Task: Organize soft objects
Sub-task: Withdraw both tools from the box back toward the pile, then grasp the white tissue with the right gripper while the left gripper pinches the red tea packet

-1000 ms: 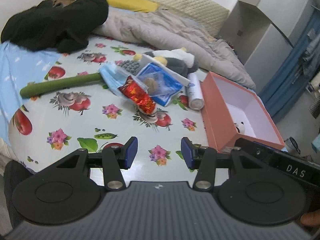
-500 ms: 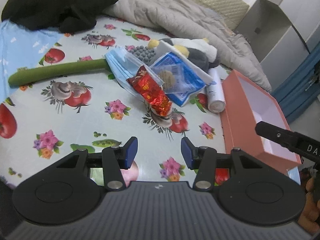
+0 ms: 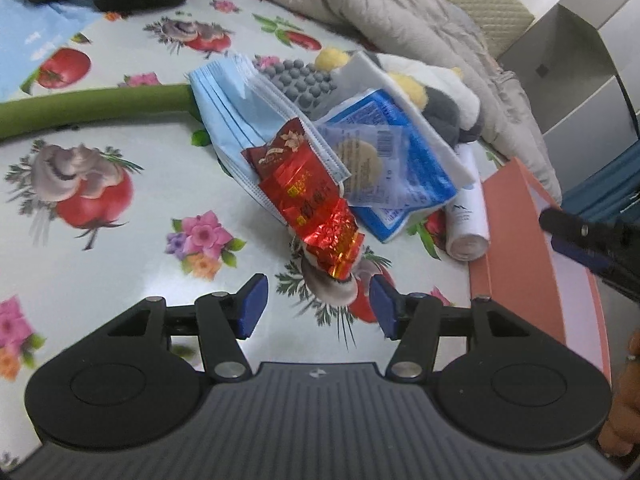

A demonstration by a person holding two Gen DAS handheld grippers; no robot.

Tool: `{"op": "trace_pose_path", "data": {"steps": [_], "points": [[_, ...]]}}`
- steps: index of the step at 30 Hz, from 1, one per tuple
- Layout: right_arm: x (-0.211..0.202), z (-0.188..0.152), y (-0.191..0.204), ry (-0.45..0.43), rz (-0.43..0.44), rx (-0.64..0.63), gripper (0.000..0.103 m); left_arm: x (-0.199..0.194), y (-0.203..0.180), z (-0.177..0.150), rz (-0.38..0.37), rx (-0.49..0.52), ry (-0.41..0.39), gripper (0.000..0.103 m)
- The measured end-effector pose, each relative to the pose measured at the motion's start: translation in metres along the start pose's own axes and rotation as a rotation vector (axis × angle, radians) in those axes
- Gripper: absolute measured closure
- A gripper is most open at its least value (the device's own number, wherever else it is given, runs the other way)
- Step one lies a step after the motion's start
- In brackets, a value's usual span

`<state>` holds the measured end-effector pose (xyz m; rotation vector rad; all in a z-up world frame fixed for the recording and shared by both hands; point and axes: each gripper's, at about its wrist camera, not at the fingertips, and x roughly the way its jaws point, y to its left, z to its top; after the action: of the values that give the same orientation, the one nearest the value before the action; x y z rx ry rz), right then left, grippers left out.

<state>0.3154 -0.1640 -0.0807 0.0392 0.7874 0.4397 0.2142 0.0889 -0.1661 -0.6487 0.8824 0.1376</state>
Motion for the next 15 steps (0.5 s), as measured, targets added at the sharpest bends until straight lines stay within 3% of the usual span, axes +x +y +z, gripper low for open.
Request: {"op": "trace_pose_path", "data": {"steps": [10, 15], "points": [[0.074, 0.029, -0.022, 0.004, 0.033, 0.193, 0.051, 0.051, 0.014, 0.010, -0.029, -0.111, 0.018, 0.041], [0.101, 0.035, -0.032, 0.013, -0.011, 0.267, 0.050, 0.061, 0.015, 0.012, -0.063, -0.149, 0.006, 0.041]]}}
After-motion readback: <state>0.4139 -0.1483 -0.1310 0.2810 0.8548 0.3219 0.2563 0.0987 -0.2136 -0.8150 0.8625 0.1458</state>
